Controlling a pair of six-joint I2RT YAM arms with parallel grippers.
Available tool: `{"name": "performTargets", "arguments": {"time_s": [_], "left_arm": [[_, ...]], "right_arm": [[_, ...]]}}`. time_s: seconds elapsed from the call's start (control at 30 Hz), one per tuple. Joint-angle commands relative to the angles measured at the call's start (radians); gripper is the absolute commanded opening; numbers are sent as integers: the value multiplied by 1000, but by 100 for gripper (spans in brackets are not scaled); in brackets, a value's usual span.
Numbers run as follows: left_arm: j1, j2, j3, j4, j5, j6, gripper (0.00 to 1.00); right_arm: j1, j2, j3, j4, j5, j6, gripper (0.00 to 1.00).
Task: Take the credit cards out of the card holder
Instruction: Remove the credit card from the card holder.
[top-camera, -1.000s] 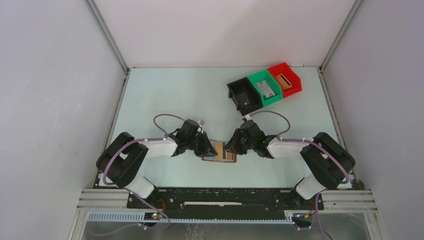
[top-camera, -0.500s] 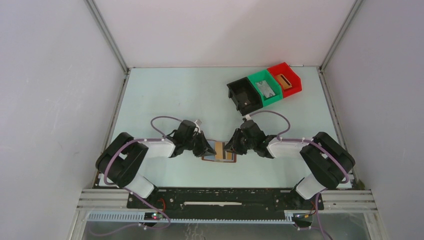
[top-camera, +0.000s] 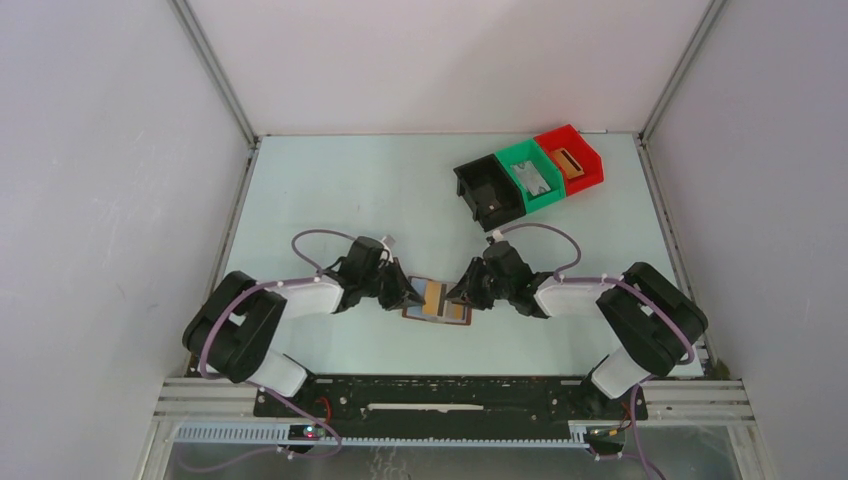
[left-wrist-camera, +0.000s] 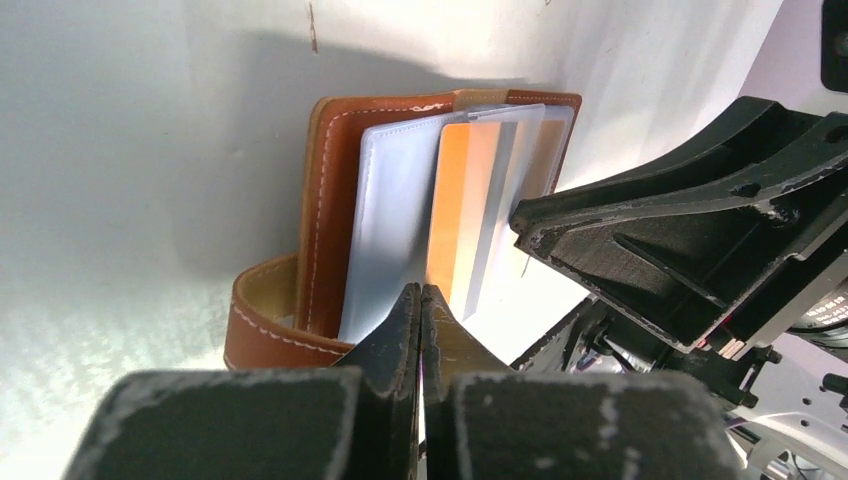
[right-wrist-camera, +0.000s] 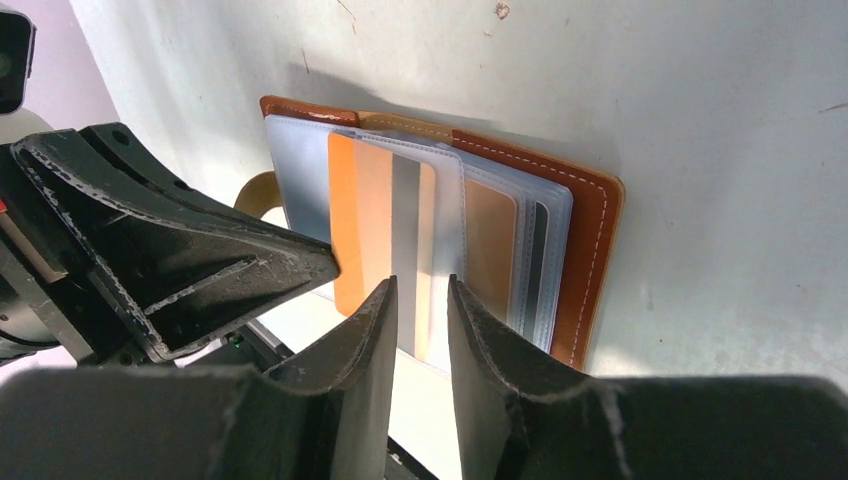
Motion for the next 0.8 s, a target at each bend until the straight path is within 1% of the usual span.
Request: {"name": "performTargets", "arguments": {"time_s": [0.0, 0.23, 0.33, 0.37, 0.5, 0.57, 0.77], "left_arm": [[21, -49, 1, -27, -15, 54, 0], [25, -69, 28, -95, -26, 102, 0], [26, -58, 36, -94, -3, 119, 0], [26, -47, 41, -93, 12, 123, 1], [26, -26, 32, -68, 34, 114, 31], [26, -23, 28, -64, 31, 114, 35], [26, 7, 28, -53, 21, 111, 35]], "right_arm": [[-8, 50, -48, -73, 36, -6, 34], [-14, 23, -48, -87, 40, -16, 34], [-16, 23, -49, -86, 38, -20, 35], [-16, 26, -48, -82, 34, -19, 34], [-12, 27, -48, -70, 23, -15, 34], [-6, 7, -48, -72, 29, -15, 34], [1, -93, -48, -87, 57, -26, 36]]}}
